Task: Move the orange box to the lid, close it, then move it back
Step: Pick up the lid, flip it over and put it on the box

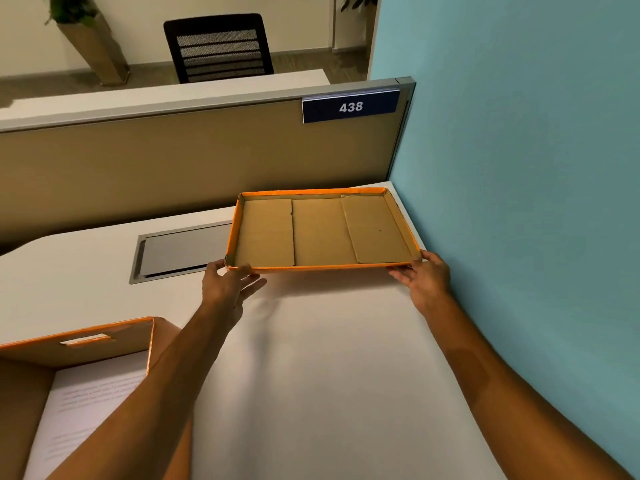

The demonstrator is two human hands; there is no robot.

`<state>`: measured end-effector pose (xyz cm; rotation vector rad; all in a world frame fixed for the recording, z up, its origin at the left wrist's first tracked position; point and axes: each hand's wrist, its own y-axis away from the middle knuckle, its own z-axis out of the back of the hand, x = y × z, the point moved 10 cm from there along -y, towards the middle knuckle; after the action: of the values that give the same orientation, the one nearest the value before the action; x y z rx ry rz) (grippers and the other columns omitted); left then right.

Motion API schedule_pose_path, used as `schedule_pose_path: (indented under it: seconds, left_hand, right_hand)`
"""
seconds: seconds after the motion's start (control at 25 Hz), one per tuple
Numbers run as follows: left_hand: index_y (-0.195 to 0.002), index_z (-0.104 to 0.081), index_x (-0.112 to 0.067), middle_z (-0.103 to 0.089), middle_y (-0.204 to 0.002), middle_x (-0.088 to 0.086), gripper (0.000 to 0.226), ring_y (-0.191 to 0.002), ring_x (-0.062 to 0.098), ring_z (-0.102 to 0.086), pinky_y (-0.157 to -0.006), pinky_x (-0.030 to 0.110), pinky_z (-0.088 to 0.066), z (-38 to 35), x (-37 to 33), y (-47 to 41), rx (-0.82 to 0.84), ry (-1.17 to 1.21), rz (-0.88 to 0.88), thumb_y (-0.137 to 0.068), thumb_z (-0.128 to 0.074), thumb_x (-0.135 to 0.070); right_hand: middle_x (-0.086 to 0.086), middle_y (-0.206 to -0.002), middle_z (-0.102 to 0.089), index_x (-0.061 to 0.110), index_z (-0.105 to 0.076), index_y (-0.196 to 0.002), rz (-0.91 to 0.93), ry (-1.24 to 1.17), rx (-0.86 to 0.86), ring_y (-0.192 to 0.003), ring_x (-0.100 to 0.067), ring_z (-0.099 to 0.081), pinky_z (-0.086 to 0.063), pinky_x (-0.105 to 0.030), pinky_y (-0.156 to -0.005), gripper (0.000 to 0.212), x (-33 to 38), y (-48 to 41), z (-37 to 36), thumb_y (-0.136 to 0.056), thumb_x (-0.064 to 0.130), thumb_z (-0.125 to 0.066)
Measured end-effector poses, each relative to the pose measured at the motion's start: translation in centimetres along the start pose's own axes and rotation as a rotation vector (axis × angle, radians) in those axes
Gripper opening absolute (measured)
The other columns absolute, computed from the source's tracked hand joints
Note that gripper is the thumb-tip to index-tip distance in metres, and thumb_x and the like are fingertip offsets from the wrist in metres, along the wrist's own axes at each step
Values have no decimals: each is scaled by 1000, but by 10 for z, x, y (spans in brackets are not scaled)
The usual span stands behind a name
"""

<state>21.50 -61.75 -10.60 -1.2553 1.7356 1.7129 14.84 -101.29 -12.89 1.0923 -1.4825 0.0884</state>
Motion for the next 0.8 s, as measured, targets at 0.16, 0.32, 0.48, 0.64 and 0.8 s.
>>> schedule_pose_path:
  seconds: [0.16,0.32,0.48,0.64,0.8]
  left_hand:
    - [-141,-35,-15,-45,-136,21,54,-107,41,-63,-87,56,-56,18,-25,23,-1,65,-64,-94,-50,6]
    - [-144,-34,-19,-43,-139,20,53,-113,40,-60,-87,57,-56,46,-44,47,-22,50,-130,-97,-48,1]
    - [-150,-24,-23,-45,-141,18,65,-112,37,-62,-88,57,-55,74,-69,67,-50,67,-189,-95,-56,-8]
    - [-152,-22,-9,-51,-138,21,81,-105,34,-66,-85,53,-58,78,-39,96,68,207,-105,-88,-69,-20]
    - [-145,-35,-2,-58,-129,19,72,-113,39,-63,-93,54,-54,55,18,149,300,265,12,-83,-72,-13]
  right_hand:
    - [-27,-123,-61,-2,-48,-136,-28,-142,170,-100,-41,-68,-62,-52,-74,40,-11,45,-2,-96,-9,-47]
    - [-30,-132,-59,0,-49,-139,-66,-231,295,-112,-47,-64,-56,-57,-90,52,-23,87,-4,-90,-14,-48]
    - [-28,-136,-57,4,-47,-142,-92,-275,386,-120,-51,-58,-58,-51,-85,56,-34,131,-13,-89,-14,-49]
    - [-27,-138,-55,8,-47,-143,-87,-369,375,-120,-51,-58,-56,-58,-89,62,-53,175,-21,-86,-18,-50]
    - [-24,-133,-58,12,-49,-140,-49,-435,374,-118,-52,-58,-53,-62,-90,67,-78,233,-34,-82,-20,-53]
